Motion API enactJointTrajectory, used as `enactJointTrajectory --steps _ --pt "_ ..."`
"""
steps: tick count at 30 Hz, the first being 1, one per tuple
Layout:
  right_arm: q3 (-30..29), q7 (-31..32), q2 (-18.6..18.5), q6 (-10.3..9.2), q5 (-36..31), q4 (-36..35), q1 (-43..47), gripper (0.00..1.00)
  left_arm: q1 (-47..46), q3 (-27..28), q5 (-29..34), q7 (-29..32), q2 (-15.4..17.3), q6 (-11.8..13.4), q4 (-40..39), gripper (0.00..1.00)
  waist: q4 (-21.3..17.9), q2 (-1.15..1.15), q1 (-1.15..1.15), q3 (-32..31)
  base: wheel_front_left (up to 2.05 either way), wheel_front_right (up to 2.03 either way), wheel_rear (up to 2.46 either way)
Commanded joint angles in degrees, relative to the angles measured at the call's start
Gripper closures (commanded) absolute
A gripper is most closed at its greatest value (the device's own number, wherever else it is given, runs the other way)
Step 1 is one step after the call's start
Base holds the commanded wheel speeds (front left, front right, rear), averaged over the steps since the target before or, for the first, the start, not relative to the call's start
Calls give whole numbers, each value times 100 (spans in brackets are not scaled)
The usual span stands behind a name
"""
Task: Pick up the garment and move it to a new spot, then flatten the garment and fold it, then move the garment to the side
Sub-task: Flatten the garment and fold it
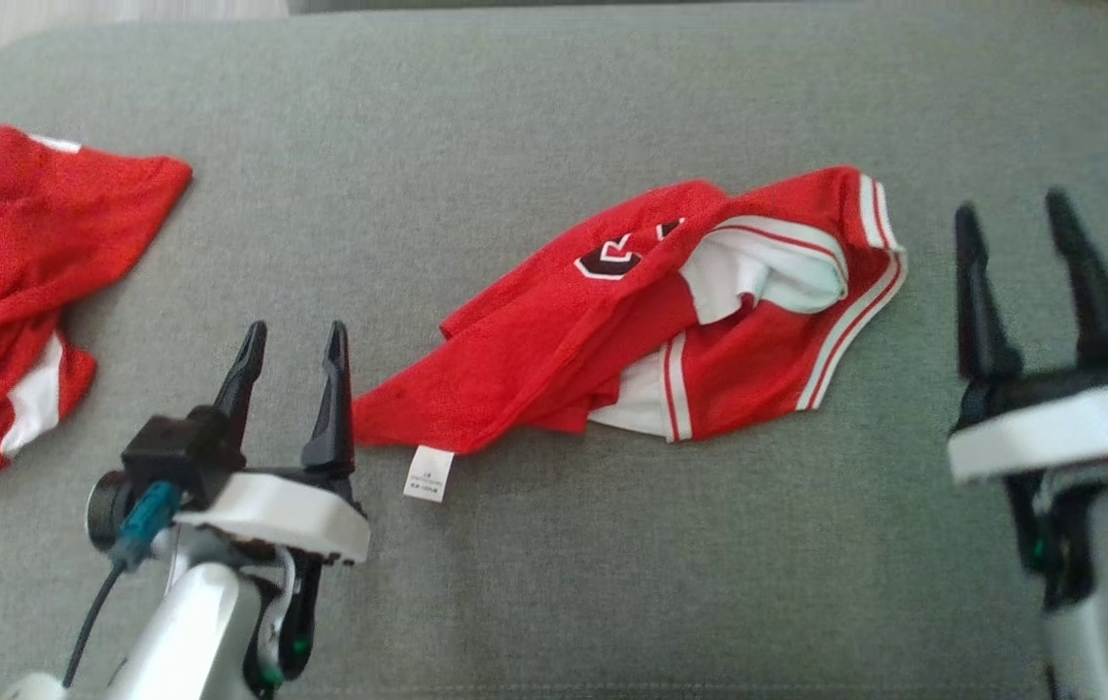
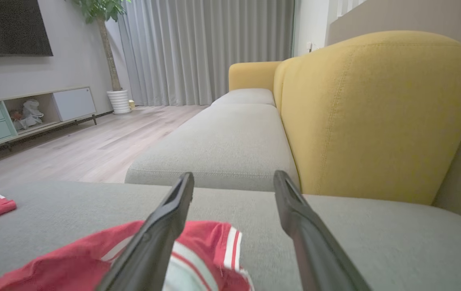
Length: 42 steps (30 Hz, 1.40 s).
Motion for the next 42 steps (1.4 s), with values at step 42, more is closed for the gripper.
enactJointTrajectory --steps 42 --pt "1024 985 342 43 -138 355 52 0 -280 -21 111 52 179 130 -508 0 481 0 0 374 0 0 0"
